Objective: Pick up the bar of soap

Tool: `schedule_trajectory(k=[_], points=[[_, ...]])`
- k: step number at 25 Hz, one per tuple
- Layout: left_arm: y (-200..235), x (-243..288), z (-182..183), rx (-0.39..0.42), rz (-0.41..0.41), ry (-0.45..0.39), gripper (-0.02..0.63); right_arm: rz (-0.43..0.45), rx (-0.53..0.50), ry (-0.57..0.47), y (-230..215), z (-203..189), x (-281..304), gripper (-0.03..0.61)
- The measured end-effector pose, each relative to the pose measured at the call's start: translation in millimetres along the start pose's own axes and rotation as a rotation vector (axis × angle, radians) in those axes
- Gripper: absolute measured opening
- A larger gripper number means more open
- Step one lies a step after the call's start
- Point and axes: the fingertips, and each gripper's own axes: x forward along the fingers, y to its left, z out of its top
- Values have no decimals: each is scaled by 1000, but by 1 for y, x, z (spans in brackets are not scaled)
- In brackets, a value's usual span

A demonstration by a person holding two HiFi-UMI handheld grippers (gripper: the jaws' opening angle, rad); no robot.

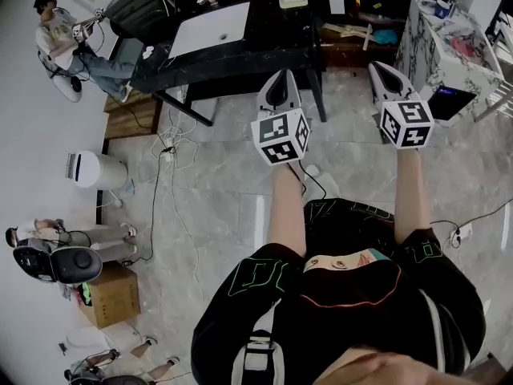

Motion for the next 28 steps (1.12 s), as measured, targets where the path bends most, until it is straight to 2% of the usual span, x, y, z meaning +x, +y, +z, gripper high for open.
schedule_trajectory(k=[5, 14, 18, 21, 28], points=[[10, 16, -12, -19, -6, 22, 8, 0, 0, 31, 2, -13, 17, 6], [-6, 72, -38, -44, -94, 81, 8, -96, 66, 63, -51, -29, 37, 6], [14, 91, -57, -3, -72, 135, 8, -91, 100, 89, -54, -45, 64, 6], [35, 107, -75, -42, -51, 162, 8, -64, 107, 123, -48, -62, 95, 6], [91, 157, -109, -71, 1, 220, 8, 3, 148, 166, -36, -86, 181, 6]])
